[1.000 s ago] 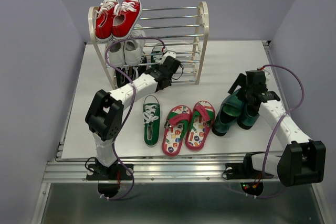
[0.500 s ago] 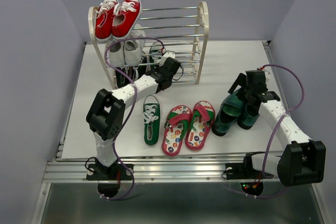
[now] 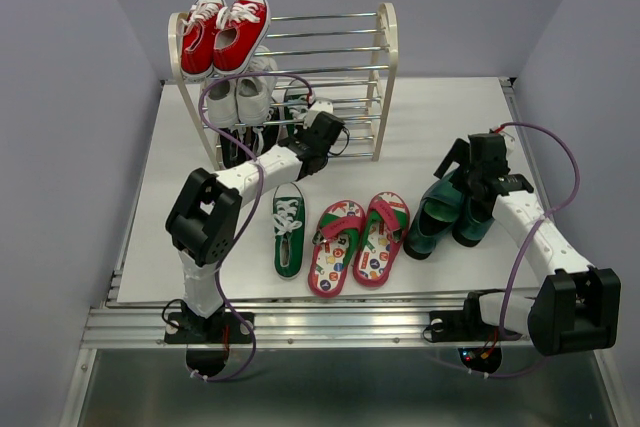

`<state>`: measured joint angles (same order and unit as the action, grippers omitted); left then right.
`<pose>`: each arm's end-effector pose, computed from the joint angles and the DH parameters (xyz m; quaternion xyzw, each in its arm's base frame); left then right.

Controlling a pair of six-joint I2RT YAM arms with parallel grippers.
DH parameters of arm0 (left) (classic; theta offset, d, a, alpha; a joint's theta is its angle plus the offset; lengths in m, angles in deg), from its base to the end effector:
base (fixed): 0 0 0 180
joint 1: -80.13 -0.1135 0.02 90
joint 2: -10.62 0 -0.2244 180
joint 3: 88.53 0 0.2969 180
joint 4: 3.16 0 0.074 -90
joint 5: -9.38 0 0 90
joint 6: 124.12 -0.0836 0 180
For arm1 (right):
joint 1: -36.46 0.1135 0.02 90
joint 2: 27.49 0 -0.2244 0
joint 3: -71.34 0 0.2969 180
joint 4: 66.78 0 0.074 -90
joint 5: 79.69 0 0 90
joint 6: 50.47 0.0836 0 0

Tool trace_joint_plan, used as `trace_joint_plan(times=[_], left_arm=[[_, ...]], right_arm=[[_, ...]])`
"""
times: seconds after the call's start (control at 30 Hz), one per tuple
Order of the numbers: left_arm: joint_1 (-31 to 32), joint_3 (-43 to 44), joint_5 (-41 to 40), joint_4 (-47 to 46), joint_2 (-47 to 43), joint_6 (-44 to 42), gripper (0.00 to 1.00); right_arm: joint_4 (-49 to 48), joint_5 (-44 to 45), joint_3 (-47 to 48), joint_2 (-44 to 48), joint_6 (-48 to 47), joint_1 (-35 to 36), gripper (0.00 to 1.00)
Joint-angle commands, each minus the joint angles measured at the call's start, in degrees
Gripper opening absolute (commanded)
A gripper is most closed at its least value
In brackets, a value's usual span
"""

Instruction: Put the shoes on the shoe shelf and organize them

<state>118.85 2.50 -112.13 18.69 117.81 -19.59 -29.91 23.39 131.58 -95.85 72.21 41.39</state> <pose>0.4065 -0.2699 0.1558 0.0649 0.8708 0.0291 0.4865 0.3415 0.0105 0.1703 0.2624 0.8806 0.0230 0.3939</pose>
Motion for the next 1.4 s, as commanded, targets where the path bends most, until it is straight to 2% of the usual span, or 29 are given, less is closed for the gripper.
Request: trace_joint_plan(times=[0.0,0.07,0.13,0.3,0.6,0.87,0.97,1.1,1.13,1.27,1.37], left_arm=[[-1.01,0.43,-3.74,-6.15,-0.67,0.68,0.07],[-1.01,0.43,-3.91,-6.24,-0.41,0.77,0.14],[-1.01,0.34,-4.26,-6.15,-0.32,0.86,0.15],[-1.01,0.34,-4.18,-5.63,-0.67,1.3,0.33],[-0.93,0.26,-2.95,-2.82,-3.75,2.87,0.4],[3.2,-1.42,-2.15,2.36,-10.51,5.86,0.62],[6.97,-1.94,-2.07,8.06,-12.7,8.93,0.75],[9.88,-4.48,-1.11,14.48,-16.92,14.55,0.79],[11.36,-5.45,-0.58,15.63,-18.15,15.7,0.98],[14.01,-11.25,0.65,22.14,-27.2,23.78,0.99],[14.89,-16.78,4.6,25.39,-33.97,29.41,0.99]], right_arm=[[-2.62,-0.16,-0.33,1.56,-0.87,-0.09,1.0],[-2.54,-0.34,-0.33,1.65,-0.87,-0.09,1.0],[-2.54,-0.43,-0.41,1.91,-0.87,-0.09,1.0],[-2.62,-0.69,-0.59,2.44,-0.96,-0.09,1.0],[-2.62,-2.09,-0.76,4.19,-1.22,-0.09,1.0],[-2.54,-4.03,-1.91,7.09,-1.4,-0.09,1.0],[-2.45,-4.82,-2.52,8.15,-1.22,-0.09,1.0],[-2.45,-5.61,-3.4,9.21,-1.4,-0.09,1.0],[-2.36,-5.52,-3.58,9.38,-1.57,-0.09,1.0],[-2.36,-5.61,-3.93,9.3,-1.75,-0.09,1.0],[-2.36,-6.14,-3.84,8.68,-1.66,-0.09,1.0]])
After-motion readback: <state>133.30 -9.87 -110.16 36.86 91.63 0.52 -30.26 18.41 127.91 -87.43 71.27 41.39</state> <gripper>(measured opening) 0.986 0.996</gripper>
